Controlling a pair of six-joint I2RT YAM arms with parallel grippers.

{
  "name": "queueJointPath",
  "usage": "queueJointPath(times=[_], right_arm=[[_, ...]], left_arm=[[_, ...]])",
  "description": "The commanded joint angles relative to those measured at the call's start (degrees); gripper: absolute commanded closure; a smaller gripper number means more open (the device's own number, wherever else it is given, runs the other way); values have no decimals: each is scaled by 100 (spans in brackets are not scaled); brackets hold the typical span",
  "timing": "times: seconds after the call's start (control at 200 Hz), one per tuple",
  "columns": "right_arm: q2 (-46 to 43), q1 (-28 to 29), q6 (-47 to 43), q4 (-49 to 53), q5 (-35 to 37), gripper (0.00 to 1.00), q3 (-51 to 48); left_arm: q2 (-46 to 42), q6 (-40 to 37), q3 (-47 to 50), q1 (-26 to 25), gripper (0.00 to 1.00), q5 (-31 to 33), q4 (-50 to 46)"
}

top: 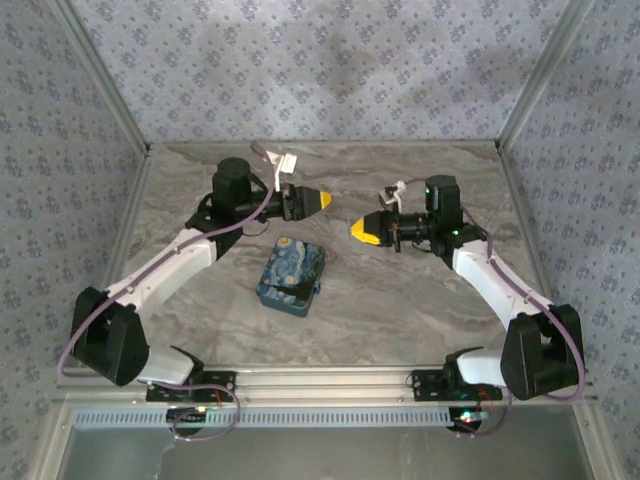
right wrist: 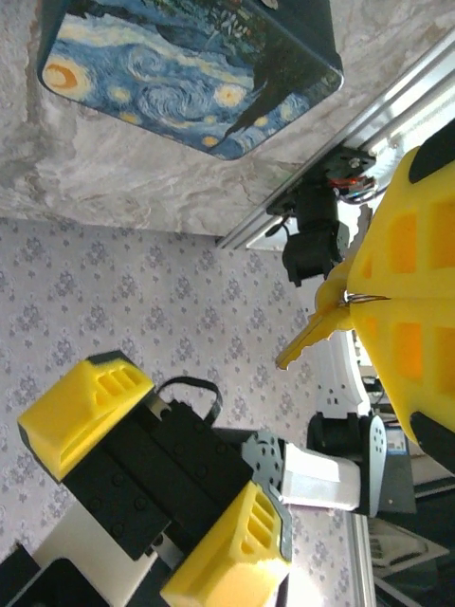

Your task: Unlock the padlock with the key

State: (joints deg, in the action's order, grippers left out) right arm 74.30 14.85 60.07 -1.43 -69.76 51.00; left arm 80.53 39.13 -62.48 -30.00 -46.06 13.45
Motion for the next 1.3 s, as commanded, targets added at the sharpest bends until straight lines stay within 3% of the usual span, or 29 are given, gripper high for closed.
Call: queueJointPath(times=[0.0,0.35,0.47,0.64,0.959,1.039,1.294], right_arm=[[-8,13,276,-226,-335,100,247],[49,113,702,-751,-380,100,262],[54,106,811,-933,-392,100,222],[23,115,901,-1131,-396,100,192],[-149,47,874,-1699,-329,100,71],[-172,44,939,-2098,-216,100,51],[9,31,1611,-3687,174,100,19]], left_arm=[[132,228,-98,-48,39,-562,703],[603,173,-449,-521,42,-833,823],[656,223,-449,-555,48,-887,914],[597,174,-339,-424,44,-650,756],[365,1173,390,-94,30,63,1692],[358,1685,628,-79,28,221,2250],[815,3914,1119,-97,24,621,5249]])
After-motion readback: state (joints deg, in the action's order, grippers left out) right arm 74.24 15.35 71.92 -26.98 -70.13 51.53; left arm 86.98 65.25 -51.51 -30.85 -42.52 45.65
